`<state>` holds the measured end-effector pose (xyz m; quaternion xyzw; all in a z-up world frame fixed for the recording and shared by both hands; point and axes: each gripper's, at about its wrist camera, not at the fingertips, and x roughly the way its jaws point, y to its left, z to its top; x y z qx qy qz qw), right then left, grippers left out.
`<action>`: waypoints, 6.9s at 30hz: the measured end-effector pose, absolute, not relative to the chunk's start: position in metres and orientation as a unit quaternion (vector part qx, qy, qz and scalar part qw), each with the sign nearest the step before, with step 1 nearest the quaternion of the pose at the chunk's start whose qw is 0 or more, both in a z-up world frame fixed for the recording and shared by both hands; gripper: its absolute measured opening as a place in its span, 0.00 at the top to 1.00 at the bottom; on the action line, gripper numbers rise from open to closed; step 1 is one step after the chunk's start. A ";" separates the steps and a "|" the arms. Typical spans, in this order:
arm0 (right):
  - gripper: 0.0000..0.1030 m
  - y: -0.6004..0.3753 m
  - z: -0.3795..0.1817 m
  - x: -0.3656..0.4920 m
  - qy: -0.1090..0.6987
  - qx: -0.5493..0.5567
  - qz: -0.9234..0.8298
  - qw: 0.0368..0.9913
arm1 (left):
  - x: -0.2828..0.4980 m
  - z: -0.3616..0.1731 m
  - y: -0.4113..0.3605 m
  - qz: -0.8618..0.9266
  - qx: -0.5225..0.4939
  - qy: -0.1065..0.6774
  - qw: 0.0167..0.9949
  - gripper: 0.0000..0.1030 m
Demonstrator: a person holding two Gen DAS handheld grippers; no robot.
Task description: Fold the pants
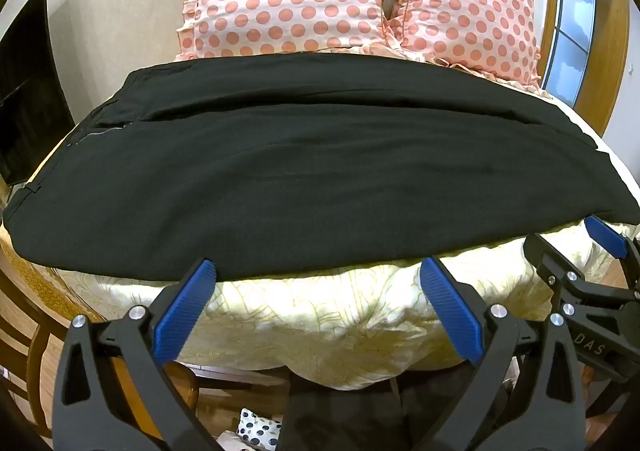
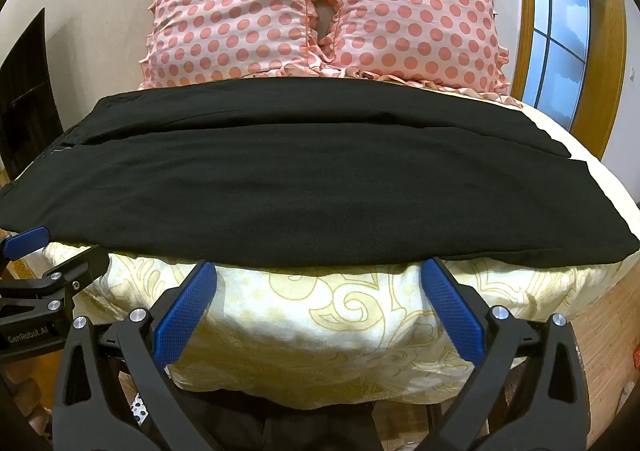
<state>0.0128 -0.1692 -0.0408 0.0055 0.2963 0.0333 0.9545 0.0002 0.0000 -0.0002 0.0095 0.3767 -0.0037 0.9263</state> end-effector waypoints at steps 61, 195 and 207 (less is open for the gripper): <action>0.01 -0.170 -0.041 0.011 0.293 0.006 0.034 0.956 | 0.000 0.000 0.000 -0.003 0.010 0.372 0.928 0.02; 0.83 -0.479 -0.052 0.094 0.264 0.493 -0.079 0.825 | 0.156 0.024 0.089 0.014 -0.103 0.368 0.924 0.02; 0.72 -0.480 -0.056 0.101 0.241 0.481 -0.097 0.838 | 0.157 0.023 0.086 0.013 -0.098 0.374 0.922 0.02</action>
